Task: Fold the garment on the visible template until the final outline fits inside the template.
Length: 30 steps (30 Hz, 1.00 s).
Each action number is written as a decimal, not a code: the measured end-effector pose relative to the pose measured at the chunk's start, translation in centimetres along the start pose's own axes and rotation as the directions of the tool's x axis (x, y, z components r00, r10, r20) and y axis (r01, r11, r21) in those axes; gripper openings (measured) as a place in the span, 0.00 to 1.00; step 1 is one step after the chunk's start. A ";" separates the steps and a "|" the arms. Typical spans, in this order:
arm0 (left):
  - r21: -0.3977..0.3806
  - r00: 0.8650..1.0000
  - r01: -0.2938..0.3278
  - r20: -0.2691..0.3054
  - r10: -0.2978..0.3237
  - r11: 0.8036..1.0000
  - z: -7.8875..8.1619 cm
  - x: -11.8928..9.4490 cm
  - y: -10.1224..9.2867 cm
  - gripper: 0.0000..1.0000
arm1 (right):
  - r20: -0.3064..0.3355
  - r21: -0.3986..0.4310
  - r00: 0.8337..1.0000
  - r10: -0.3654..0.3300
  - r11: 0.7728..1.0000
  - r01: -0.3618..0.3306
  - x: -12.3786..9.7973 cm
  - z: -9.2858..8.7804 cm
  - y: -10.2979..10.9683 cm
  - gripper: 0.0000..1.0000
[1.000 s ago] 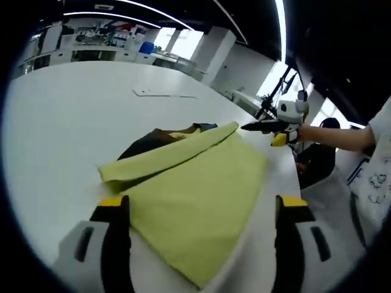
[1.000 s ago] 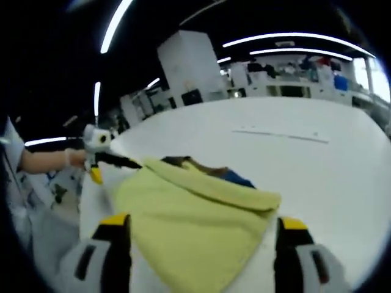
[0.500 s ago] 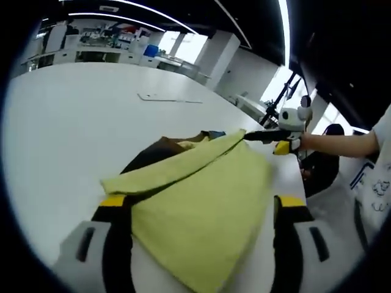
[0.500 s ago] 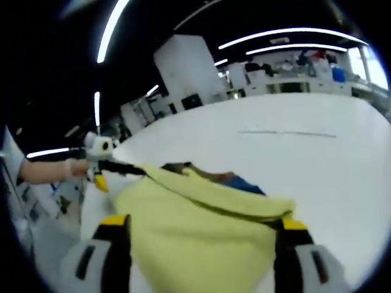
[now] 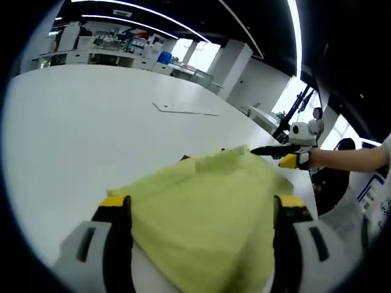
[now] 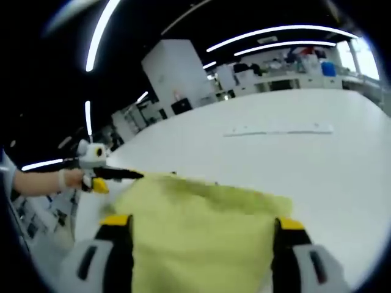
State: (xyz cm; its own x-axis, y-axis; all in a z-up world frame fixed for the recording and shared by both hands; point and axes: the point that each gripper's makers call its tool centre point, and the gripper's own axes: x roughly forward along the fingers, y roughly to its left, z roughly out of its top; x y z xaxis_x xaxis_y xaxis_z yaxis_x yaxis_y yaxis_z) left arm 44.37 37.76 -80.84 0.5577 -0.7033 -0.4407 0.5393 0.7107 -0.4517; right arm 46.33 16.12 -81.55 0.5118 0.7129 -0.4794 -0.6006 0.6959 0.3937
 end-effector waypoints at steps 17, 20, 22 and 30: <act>0.050 1.000 0.011 0.006 -0.011 0.999 -0.2 -1.8 -1.8 0.92 | 0.003 -0.042 1.000 -0.006 0.999 0.006 -2.6 0.2 0.7 0.94; 0.063 1.000 0.008 0.013 -0.009 0.998 -0.3 -2.8 -2.0 0.92 | 0.007 -0.056 1.000 -0.019 0.998 0.020 -4.1 -0.2 0.6 0.93; 0.065 1.000 0.009 0.013 -0.010 0.998 -0.6 -3.4 -2.2 0.91 | 0.005 -0.047 1.000 -0.025 0.999 0.025 -4.8 -0.5 0.4 0.93; 0.060 1.000 -0.009 0.011 0.008 0.998 -2.4 -5.8 -2.7 0.89 | 0.002 -0.045 0.998 -0.055 0.997 0.055 -8.2 -2.2 0.2 0.91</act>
State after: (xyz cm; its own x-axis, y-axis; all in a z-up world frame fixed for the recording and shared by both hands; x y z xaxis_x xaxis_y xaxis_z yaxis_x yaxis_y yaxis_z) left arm 38.12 39.89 -78.92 0.5687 -0.6974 -0.4361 0.5715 0.7164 -0.4003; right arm 40.65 10.26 -79.27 0.5455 0.6737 -0.4985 -0.5987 0.7295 0.3308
